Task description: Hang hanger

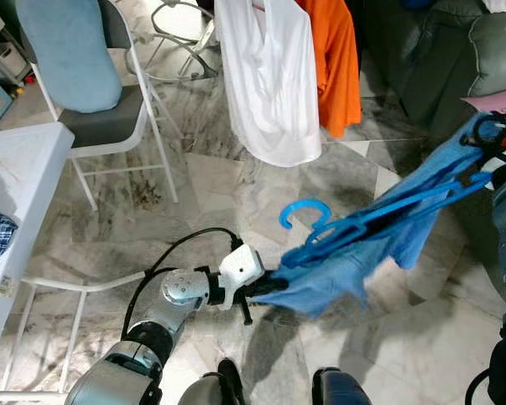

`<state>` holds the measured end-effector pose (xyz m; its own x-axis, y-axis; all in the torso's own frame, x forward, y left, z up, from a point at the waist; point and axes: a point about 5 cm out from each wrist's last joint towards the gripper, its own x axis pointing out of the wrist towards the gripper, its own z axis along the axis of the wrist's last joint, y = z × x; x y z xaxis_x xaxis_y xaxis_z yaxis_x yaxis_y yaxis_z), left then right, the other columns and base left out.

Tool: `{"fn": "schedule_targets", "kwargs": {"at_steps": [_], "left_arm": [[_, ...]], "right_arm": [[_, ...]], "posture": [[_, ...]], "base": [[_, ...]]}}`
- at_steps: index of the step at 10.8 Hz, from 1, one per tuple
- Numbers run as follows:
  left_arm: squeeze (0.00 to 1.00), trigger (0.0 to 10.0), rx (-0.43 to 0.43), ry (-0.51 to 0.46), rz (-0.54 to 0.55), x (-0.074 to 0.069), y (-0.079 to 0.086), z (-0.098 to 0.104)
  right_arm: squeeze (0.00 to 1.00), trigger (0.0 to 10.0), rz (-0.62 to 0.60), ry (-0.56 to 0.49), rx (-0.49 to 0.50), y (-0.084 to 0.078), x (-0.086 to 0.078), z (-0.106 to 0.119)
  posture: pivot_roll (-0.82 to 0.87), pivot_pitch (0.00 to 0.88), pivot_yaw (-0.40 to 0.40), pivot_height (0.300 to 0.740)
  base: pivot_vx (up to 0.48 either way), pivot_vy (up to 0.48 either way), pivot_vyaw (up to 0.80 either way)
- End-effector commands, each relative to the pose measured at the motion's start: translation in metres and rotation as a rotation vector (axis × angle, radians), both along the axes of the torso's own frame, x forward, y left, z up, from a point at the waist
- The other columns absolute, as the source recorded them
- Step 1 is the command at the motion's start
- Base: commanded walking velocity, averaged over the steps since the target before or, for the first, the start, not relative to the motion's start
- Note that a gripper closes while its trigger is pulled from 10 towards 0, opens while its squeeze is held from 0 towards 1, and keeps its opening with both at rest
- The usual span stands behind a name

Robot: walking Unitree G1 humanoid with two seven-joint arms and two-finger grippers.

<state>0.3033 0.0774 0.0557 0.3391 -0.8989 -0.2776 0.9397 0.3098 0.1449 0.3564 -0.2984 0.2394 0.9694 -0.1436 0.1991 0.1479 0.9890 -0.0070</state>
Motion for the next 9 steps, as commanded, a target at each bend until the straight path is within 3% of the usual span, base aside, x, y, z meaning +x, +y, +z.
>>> {"fn": "schedule_targets", "kwargs": {"at_steps": [1, 4, 5, 7, 9], "left_arm": [[0.00, 10.0, 0.071, 0.093, 0.080, -0.008, 0.024, -0.021], [0.00, 10.0, 0.008, 0.091, 0.180, 0.002, 0.026, -0.014], [0.00, 10.0, -0.057, 0.129, 0.279, 0.010, 0.031, -0.009], [0.00, 10.0, -0.063, 0.118, 0.306, 0.012, 0.036, -0.007], [0.00, 10.0, -0.022, 0.109, 0.286, 0.010, 0.037, -0.010]], "right_arm": [[0.00, 0.0, -0.031, -0.083, -0.024, -0.009, -0.008, 0.022], [0.00, 0.0, -0.038, -0.040, -0.026, -0.010, -0.012, 0.009], [0.00, 0.0, -0.046, -0.024, -0.030, -0.012, -0.012, 0.004], [0.00, 0.4, -0.061, 0.009, -0.041, -0.015, -0.015, -0.006], [0.00, 0.0, -0.059, 0.015, -0.025, -0.014, -0.016, -0.010]], "posture": [[-0.31, 0.240, 0.144, 0.740], [-0.30, 0.242, 0.149, 0.740], [-0.31, 0.243, 0.151, 0.740], [-0.30, 0.243, 0.152, 0.740], [-0.30, 0.240, 0.150, 0.740]], "base": [[0.000, 0.000, 0.00], [0.000, 0.000, 0.00], [0.000, 0.000, 0.00], [0.000, 0.000, 0.00], [0.000, 0.000, 0.00]]}}
